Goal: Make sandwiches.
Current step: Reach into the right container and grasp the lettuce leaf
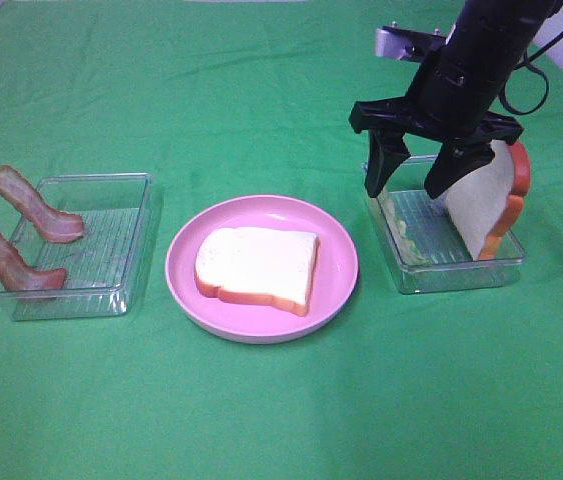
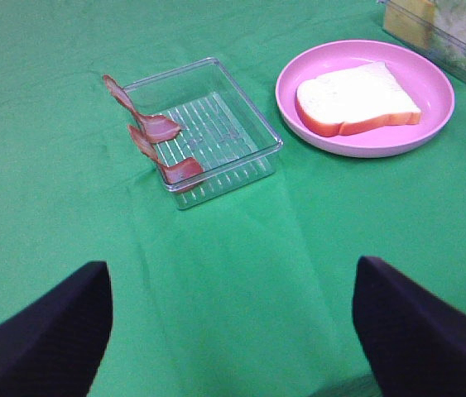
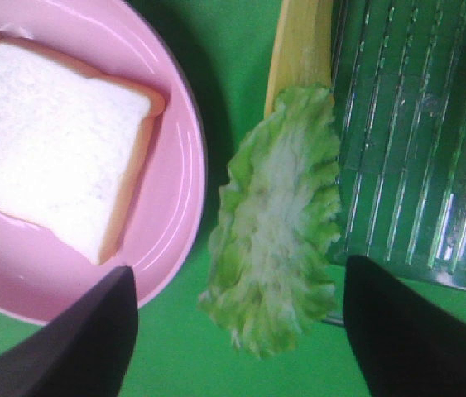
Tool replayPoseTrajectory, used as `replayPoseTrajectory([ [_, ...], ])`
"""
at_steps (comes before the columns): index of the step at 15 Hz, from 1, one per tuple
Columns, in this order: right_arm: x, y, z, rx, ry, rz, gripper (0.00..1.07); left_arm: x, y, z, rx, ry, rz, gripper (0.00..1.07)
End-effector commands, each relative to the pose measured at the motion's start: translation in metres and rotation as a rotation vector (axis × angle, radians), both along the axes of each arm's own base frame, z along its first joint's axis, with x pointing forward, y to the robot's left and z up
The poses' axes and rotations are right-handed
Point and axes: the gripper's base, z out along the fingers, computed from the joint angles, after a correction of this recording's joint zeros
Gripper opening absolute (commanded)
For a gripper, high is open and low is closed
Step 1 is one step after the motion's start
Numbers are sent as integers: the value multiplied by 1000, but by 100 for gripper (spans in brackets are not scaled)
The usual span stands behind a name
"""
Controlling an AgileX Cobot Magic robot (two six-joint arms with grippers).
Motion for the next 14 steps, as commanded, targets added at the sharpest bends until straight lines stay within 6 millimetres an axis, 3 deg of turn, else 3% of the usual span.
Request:
replayPoseTrajectory([
  [1, 6, 3, -13, 8, 14, -13, 66, -2, 1, 0, -14, -25, -3, 76],
  [3, 7, 4, -22, 2, 31, -14, 66, -2, 1, 0, -14, -25, -3, 76],
  [4, 8, 4, -29, -5, 47, -13, 61, -2, 1, 0, -14, -25, -3, 76],
  [7, 8, 3, -29, -10, 49, -12, 27, -2, 1, 0, -14, -25, -3, 76],
  [8, 8, 3, -29, -10, 51, -11, 20, -2, 1, 0, -14, -25, -3, 76],
  [9, 8, 4, -27, -10, 54, -8, 4, -2, 1, 0, -14, -25, -3, 76],
  [10, 9, 4, -25, -10, 54, -5, 0, -2, 1, 0, -14, -25, -3, 76],
  [14, 13, 4, -10, -27, 61, 7, 0, -2, 1, 0, -14, -25, -3, 76],
])
